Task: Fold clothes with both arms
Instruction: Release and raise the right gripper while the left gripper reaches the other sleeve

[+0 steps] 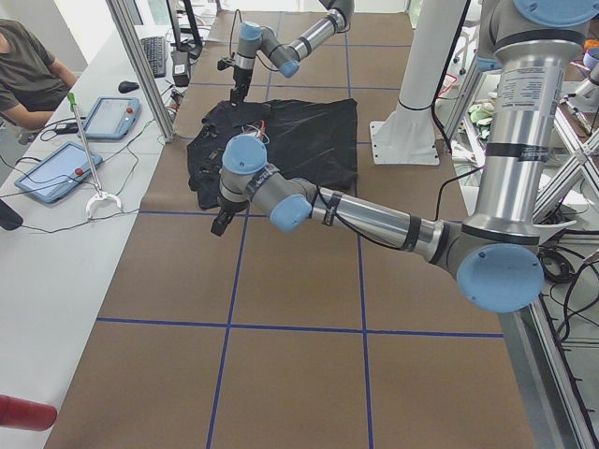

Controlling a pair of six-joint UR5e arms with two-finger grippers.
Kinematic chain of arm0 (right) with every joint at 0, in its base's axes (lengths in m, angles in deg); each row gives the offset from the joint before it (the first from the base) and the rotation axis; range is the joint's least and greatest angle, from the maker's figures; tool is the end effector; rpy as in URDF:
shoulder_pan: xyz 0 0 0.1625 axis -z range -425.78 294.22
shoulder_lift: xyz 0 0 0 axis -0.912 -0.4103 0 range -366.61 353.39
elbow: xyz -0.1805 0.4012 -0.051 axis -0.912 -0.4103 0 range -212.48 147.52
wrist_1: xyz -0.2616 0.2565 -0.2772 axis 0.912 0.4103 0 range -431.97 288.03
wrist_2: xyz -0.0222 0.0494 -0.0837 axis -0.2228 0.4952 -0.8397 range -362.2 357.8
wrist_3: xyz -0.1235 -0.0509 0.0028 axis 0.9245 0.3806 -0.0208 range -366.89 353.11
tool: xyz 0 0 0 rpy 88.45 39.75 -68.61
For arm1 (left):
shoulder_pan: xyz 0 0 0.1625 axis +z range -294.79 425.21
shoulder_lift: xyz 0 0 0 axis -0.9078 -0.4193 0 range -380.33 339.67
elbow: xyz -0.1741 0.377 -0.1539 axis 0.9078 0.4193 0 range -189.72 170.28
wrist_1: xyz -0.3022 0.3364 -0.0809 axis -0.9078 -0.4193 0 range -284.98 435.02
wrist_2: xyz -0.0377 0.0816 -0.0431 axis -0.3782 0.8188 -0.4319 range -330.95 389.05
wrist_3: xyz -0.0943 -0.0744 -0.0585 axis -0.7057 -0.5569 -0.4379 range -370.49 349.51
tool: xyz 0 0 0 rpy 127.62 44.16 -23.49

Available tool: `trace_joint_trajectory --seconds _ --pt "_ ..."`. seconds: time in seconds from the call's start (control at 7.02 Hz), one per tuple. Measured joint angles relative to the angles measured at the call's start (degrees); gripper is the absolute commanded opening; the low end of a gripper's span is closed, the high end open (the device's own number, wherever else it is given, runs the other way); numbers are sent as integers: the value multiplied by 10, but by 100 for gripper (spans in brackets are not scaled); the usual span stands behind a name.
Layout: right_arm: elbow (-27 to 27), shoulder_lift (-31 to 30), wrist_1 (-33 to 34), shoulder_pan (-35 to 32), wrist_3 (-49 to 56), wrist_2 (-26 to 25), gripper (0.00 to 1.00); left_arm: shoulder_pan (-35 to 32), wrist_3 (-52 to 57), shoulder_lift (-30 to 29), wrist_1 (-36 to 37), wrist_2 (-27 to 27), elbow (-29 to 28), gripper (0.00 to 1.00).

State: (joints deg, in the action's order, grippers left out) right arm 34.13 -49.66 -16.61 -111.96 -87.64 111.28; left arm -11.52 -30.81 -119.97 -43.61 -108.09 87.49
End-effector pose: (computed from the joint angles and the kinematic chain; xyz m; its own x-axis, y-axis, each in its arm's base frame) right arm -0.5538 -0.6929 0.2690 0.4289 0.2341 0.8725 -0.3632 0.9290 -0.0707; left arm 0.1101 -0.6209 0.4643 0.5642 0.3865 -0.7295 0.0373 0.8708 0.4902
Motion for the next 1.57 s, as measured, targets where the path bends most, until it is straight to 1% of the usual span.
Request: trace_joint_trajectory --seconds 0.14,0.28,0.43,0.57,0.71,0.85,1.0,1.14,1.28,1.57 --pt "59 -51 0 0 1 2 100 45 -36 -62 -38 4 -60 97" --pt "113 -100 -1 0 2 3 100 83 -55 -127 -82 21 -137 97" --pt "155 -138 -3 0 4 2 100 114 -63 -184 -135 54 -221 90" --pt "180 -162 -3 0 5 -1 100 141 -66 -228 -187 89 -298 86" --pt "192 -177 -4 -2 6 -5 100 158 -68 -264 -229 111 -361 85" --pt "202 -194 -5 -9 7 -14 100 167 -71 -291 -262 121 -414 81" --pt "221 -216 -5 -14 10 -22 100 173 -71 -309 -289 128 -456 76" --pt "246 -240 -5 -16 14 -18 100 178 -72 -322 -306 138 -486 71" --pt "271 -260 -5 -16 16 -5 100 181 -73 -329 -324 145 -510 64" --pt "287 -277 -5 -15 18 11 100 189 -85 -335 -362 148 -549 62"
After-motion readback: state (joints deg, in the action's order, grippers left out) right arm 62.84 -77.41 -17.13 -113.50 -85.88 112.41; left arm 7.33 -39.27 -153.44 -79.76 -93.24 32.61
